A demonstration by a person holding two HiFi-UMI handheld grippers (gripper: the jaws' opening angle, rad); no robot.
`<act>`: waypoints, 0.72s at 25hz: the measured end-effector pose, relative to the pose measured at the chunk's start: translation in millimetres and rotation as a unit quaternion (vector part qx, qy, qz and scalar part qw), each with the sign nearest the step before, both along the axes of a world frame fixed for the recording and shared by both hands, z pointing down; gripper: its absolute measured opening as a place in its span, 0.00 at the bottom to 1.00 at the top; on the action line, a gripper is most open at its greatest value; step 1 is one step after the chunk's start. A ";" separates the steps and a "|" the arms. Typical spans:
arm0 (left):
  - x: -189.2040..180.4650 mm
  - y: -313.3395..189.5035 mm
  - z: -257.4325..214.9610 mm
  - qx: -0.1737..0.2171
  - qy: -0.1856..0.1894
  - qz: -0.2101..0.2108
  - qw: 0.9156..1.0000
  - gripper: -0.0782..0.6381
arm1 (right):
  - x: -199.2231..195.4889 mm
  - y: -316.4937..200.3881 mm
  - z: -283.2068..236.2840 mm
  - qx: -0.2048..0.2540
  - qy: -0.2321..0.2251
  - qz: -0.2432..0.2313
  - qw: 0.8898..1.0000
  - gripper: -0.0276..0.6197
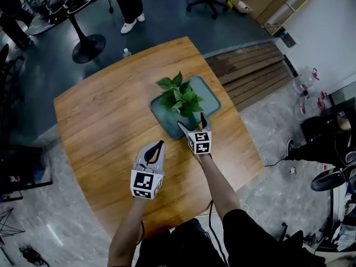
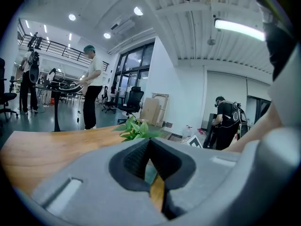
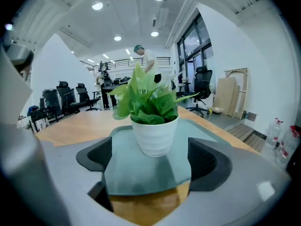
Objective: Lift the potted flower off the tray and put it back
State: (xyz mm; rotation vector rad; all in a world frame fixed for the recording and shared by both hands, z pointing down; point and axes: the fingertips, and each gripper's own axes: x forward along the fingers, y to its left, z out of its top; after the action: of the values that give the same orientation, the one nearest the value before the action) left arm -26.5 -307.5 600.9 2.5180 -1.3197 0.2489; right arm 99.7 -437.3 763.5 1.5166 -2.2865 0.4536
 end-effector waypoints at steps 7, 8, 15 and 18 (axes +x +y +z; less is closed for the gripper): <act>-8.2 58.6 -43.4 -0.005 0.017 -0.029 0.999 0.10 | 23.7 140.7 -127.9 0.058 -0.093 0.029 0.993 0.32; -9.4 66.2 -54.5 -0.005 0.027 -0.036 0.999 0.10 | 26.1 160.0 -151.0 0.063 -0.101 0.033 0.992 0.20; 19.8 137.2 -137.7 0.029 0.042 -0.005 0.999 0.10 | 20.4 274.0 -283.4 0.085 -0.124 0.013 0.989 0.05; 36.8 158.2 -150.6 0.048 0.009 0.027 0.998 0.10 | 14.7 289.9 -305.6 0.099 -0.121 0.016 0.987 0.05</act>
State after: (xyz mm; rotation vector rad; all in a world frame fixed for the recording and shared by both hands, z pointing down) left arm 10.2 -149.3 450.3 2.6316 -1.2871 0.1789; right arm 114.4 -147.4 458.0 1.6753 -2.5635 0.4524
